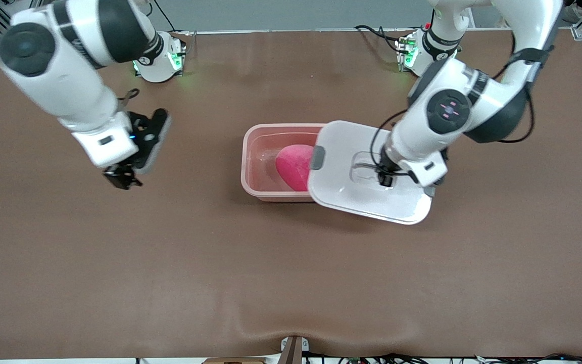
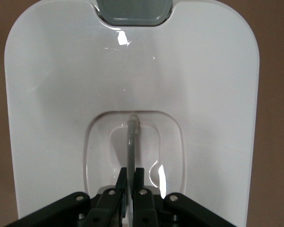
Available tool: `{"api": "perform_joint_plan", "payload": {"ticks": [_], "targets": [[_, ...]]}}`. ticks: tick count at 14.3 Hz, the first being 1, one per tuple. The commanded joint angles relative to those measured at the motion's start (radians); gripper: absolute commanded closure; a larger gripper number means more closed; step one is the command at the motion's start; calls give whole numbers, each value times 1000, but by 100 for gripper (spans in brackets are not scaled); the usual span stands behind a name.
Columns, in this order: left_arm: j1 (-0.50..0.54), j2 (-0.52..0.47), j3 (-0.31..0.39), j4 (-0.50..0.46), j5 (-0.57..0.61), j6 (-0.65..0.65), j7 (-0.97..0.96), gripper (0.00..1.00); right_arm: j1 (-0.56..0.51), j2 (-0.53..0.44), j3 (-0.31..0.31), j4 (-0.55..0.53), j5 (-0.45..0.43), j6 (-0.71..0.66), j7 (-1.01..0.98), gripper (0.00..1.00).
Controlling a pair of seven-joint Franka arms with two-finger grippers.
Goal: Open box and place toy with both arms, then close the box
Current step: 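Lower the lid onto the box with the left gripper while the right gripper withdraws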
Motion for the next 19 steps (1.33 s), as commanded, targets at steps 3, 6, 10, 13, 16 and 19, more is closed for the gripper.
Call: {"api": "perform_joint_plan", "payload": {"ticks": [3,6,10,13,16,19], "targets": [[-152,24,9,2,60,116,-307,100,-135,-93,10,-72,30,-18,297,0],[-241,100,9,56,154,128,-501,100,-227,-102,12,-65,26,-55,432,0],[-308,143,10,76,226,130,-648,100,-299,-104,-18,-52,2,-61,557,0],[-359,177,18,99,241,130,-685,100,-324,-116,-18,-54,3,-105,818,0],[-391,212,18,113,335,130,-746,100,-340,-127,-18,-54,3,-138,889,0],[-397,223,18,113,352,130,-747,100,-350,-122,-19,-52,6,-155,917,0]]}}
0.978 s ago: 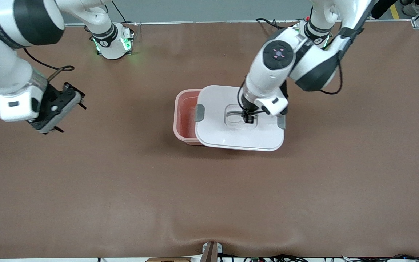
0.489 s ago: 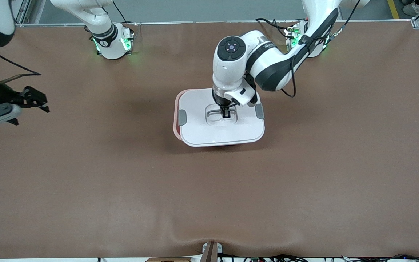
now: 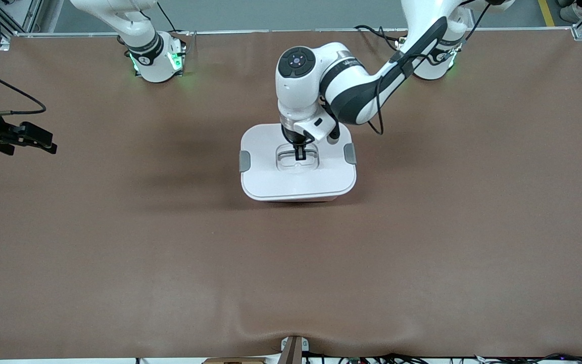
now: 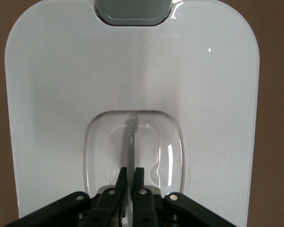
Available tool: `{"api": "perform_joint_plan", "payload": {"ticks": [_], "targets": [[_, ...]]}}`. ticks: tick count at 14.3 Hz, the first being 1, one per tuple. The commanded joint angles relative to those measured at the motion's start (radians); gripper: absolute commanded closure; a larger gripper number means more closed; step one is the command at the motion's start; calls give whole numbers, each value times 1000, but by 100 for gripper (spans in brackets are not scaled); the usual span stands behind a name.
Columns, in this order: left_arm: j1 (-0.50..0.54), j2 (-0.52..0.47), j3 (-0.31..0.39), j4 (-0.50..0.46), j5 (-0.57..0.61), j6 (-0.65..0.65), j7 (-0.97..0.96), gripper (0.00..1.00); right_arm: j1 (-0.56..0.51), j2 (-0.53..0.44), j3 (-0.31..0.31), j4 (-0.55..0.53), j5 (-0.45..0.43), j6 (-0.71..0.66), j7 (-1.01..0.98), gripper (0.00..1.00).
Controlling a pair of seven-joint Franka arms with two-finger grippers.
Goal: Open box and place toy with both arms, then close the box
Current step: 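Press the lid down onto the box with the left gripper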
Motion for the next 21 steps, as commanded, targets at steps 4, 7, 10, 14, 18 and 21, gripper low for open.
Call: {"api": "perform_joint_plan", "payload": {"ticks": [4,7,10,14,18,21], "targets": [[-28,23,7,32,39,-6,-23,100,-39,-14,13,-8,0,-2,28,0],[-37,32,7,29,65,-6,-27,100,-41,-11,16,13,12,-2,16,0],[-42,33,7,16,66,-6,-23,100,-38,-5,19,13,12,-1,16,0],[-34,24,6,-10,66,-6,-4,100,-36,-6,20,24,12,1,16,0],[-22,23,6,-28,66,-8,3,100,-35,-6,20,24,12,1,16,0],[-19,15,6,-50,66,-14,3,100,-33,-5,20,24,12,7,16,0]]}}
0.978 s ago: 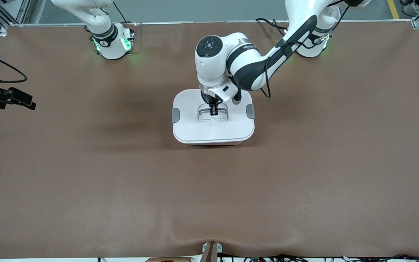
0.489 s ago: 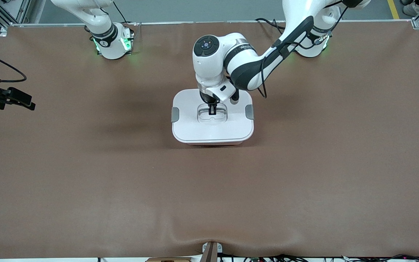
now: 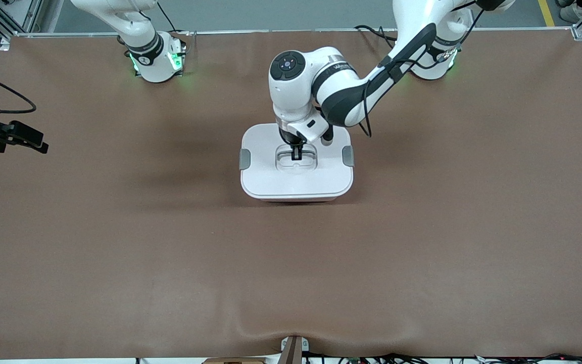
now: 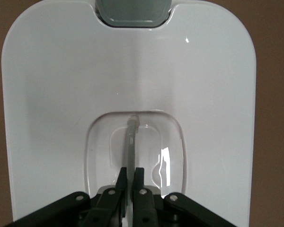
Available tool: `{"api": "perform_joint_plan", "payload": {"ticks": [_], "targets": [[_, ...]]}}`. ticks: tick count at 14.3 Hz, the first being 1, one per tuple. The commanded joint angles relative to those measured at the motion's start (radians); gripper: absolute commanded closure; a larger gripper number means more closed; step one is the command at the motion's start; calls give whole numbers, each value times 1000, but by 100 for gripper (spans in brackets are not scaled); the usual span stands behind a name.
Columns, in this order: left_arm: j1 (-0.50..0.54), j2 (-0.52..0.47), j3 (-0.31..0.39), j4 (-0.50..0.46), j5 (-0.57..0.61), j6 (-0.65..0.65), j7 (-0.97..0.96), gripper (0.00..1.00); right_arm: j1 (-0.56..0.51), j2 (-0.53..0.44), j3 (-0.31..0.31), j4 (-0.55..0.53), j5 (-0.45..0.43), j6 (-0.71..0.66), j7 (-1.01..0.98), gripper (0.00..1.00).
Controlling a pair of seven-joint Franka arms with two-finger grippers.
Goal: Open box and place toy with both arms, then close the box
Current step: 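Press the lid down onto the box with the left gripper, then open the left gripper and raise it away from the lid handle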
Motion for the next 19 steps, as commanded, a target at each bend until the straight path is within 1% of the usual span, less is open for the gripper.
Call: {"api": "perform_joint_plan", "payload": {"ticks": [1,2,3,4,7,10,12,15,19], "targets": [[2,-10,5,-38,24,-13,-5,99,-9,-5,10,7,9,-3,5,0],[4,-12,3,-31,24,-15,7,47,-11,-5,10,7,9,-3,5,0],[4,-19,5,-24,22,-15,33,19,-11,-5,10,7,9,-3,5,0],[7,-27,5,-8,22,-16,82,0,-12,-5,10,7,9,-3,5,0],[79,-76,-1,37,5,-67,273,0,-12,-5,10,7,9,-1,5,0],[169,-116,-3,81,-36,-76,485,0,-11,-5,11,9,12,-1,5,0],[232,-157,-3,80,-74,-100,628,0,-11,-5,11,7,13,2,5,0],[312,-222,-3,80,-97,-201,839,0,-8,-3,11,7,13,5,5,0],[470,-320,-11,78,-217,-278,1203,0,3,-2,11,7,12,3,5,0]]}}
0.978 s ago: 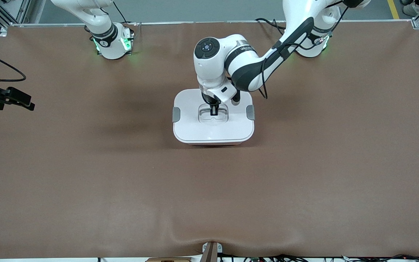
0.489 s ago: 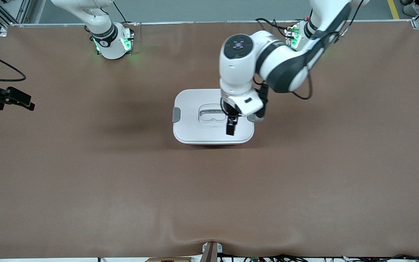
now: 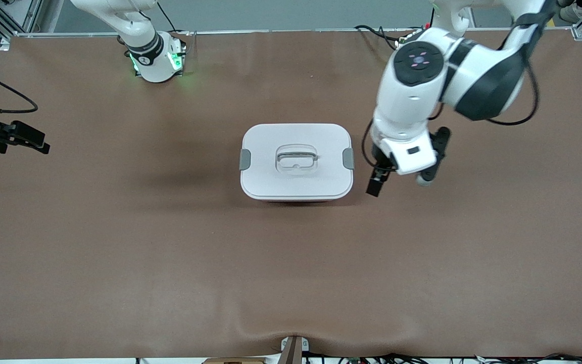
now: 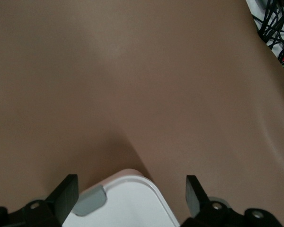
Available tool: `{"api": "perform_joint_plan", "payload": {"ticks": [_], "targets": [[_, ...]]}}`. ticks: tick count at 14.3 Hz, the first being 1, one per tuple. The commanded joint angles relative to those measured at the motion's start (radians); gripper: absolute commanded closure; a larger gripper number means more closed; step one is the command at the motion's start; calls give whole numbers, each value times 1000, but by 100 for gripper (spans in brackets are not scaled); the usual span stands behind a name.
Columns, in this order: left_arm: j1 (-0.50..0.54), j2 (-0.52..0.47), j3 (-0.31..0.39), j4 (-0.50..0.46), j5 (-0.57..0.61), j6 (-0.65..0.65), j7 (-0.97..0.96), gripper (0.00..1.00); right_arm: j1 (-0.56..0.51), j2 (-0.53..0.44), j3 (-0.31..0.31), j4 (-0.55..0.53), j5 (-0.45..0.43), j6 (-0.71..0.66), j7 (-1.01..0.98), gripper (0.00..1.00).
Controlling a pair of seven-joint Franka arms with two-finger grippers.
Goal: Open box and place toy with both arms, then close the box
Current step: 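Open the left gripper and raise it away from the lid handle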
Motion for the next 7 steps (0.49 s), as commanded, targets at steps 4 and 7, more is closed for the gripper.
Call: {"api": "perform_joint_plan", "payload": {"ticks": [4,7], "targets": [[182,-144,-14,-16,-113,-149,436,0,3,-2,3,5,9,1,6,0],[153,-225,107,-29,-169,-220,673,0,5,-2,3,5,9,4,13,0]]}}
